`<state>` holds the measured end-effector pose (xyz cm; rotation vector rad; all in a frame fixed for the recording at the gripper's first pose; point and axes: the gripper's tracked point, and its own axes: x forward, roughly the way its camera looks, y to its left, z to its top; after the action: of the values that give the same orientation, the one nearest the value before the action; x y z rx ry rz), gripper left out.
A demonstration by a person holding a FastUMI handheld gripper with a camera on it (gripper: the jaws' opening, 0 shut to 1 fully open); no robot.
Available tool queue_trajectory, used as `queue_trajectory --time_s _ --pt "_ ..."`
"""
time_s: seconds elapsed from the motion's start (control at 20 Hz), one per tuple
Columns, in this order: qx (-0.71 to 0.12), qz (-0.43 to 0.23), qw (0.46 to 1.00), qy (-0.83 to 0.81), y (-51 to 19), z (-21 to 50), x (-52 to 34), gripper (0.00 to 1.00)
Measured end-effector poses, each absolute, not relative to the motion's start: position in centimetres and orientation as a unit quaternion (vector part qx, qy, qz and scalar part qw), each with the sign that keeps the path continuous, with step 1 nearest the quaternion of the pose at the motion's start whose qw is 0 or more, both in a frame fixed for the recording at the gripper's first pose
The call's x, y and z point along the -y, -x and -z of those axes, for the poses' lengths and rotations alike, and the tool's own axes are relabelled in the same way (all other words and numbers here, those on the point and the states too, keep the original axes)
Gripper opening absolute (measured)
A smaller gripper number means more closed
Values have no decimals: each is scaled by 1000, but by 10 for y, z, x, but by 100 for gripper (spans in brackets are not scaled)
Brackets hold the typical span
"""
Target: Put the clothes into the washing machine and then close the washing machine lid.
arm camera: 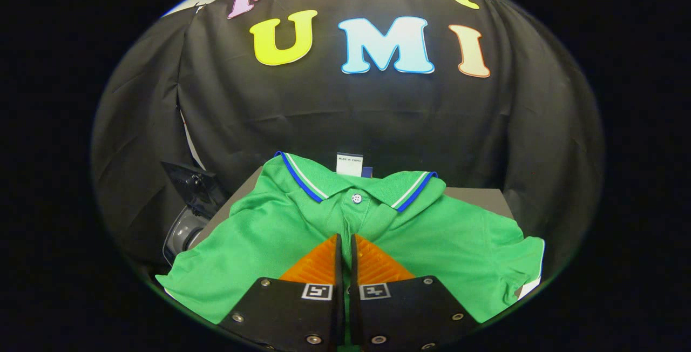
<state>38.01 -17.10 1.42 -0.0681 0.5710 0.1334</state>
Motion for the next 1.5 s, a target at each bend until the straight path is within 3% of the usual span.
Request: queue_trajectory --time_s 0.55,0.9,1.5 --pt "-273 -76 958 37 -377 -21 171 1" --pt "-209 -64 976 12 -368 -67 172 1" --pt "-118 -96 988 -14 -331 -139 84 1"
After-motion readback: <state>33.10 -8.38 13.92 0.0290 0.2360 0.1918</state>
